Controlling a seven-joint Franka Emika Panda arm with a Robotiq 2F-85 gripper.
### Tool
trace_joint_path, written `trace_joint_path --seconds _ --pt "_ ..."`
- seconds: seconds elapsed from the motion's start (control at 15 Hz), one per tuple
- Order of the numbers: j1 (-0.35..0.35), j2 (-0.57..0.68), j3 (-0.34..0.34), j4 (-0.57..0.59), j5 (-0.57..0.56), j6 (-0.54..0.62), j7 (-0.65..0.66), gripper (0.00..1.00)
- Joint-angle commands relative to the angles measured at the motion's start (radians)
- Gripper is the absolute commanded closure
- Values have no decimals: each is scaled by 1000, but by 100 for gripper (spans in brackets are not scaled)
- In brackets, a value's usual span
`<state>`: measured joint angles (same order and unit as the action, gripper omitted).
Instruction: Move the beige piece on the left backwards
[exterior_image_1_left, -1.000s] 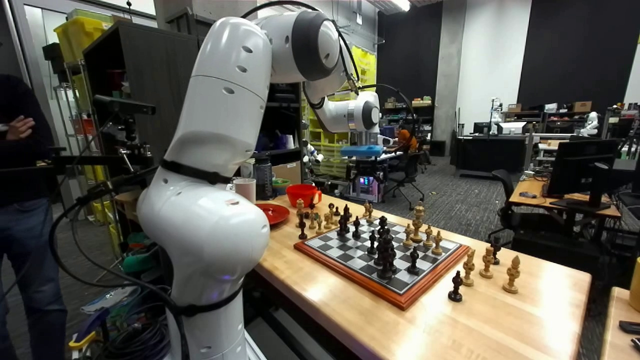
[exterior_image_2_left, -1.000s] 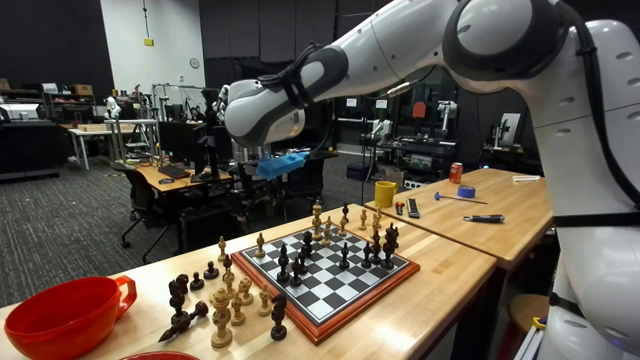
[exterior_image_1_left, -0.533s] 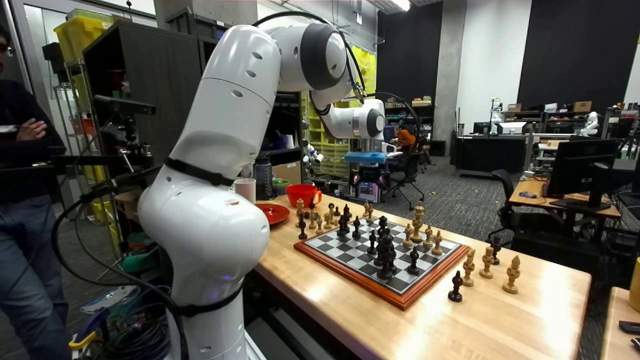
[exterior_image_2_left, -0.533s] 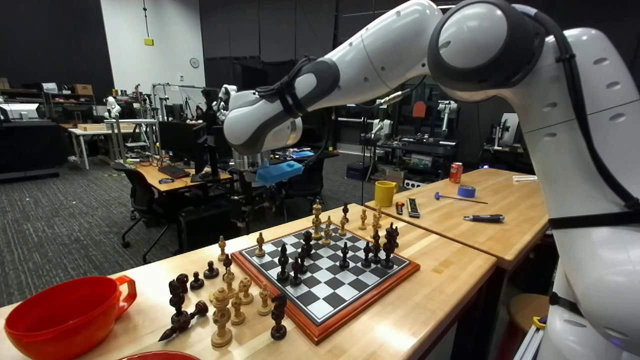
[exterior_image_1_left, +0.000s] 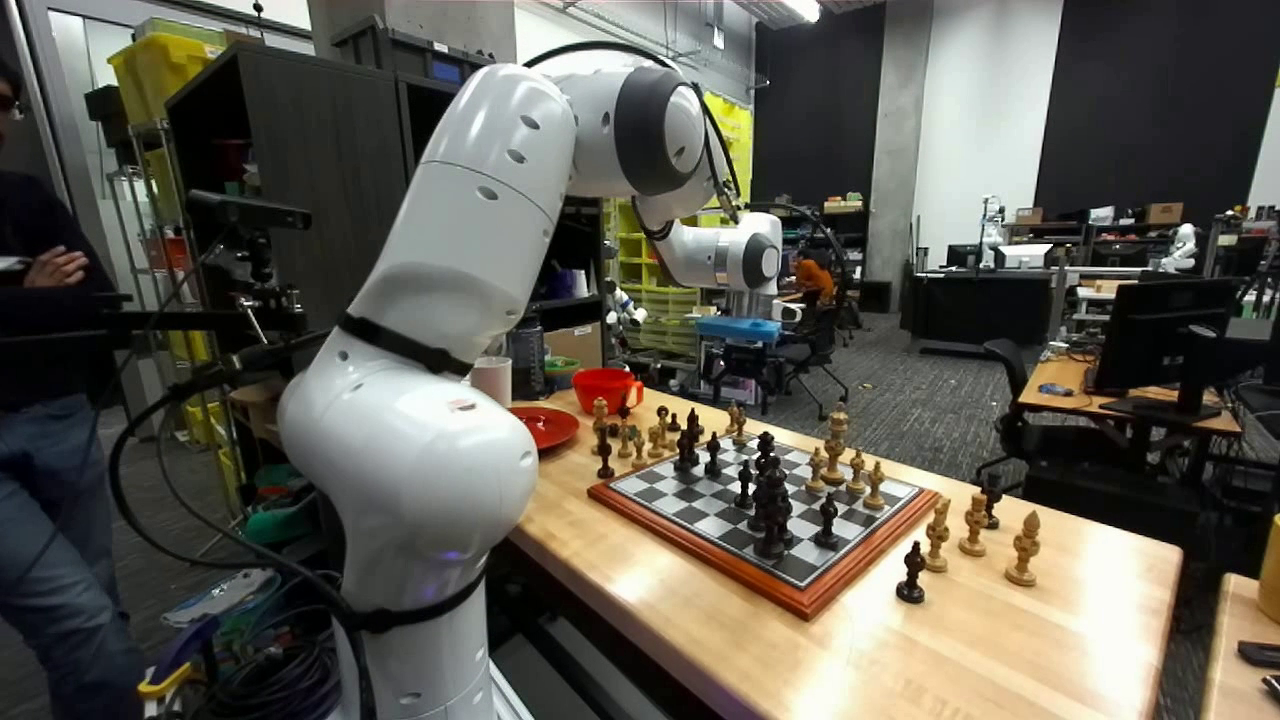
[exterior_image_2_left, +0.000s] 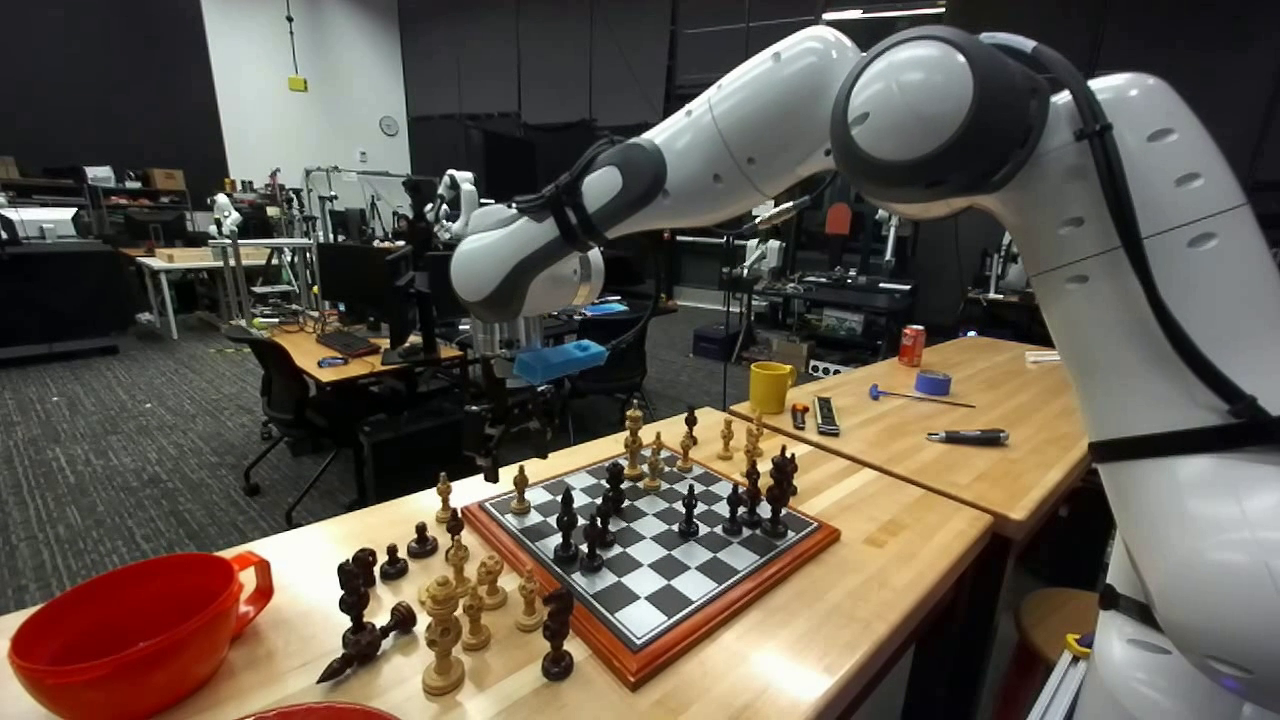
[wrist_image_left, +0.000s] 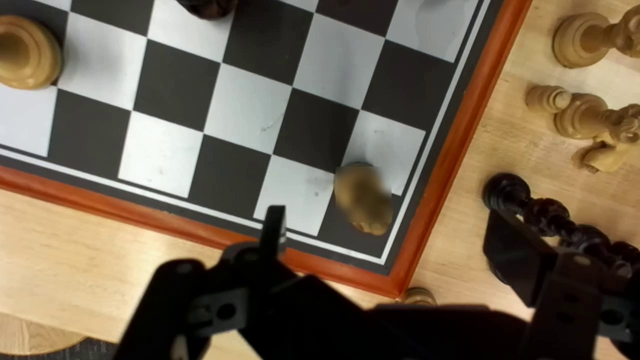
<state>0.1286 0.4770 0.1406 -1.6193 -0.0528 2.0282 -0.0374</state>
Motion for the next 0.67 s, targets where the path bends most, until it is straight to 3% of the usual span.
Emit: trace_joint_path --seconds 0.0,0.6 --pt "-5 9 -5 24 31 -18 -31 26" --pt "-2 -1 -1 16 37 -18 -54 94"
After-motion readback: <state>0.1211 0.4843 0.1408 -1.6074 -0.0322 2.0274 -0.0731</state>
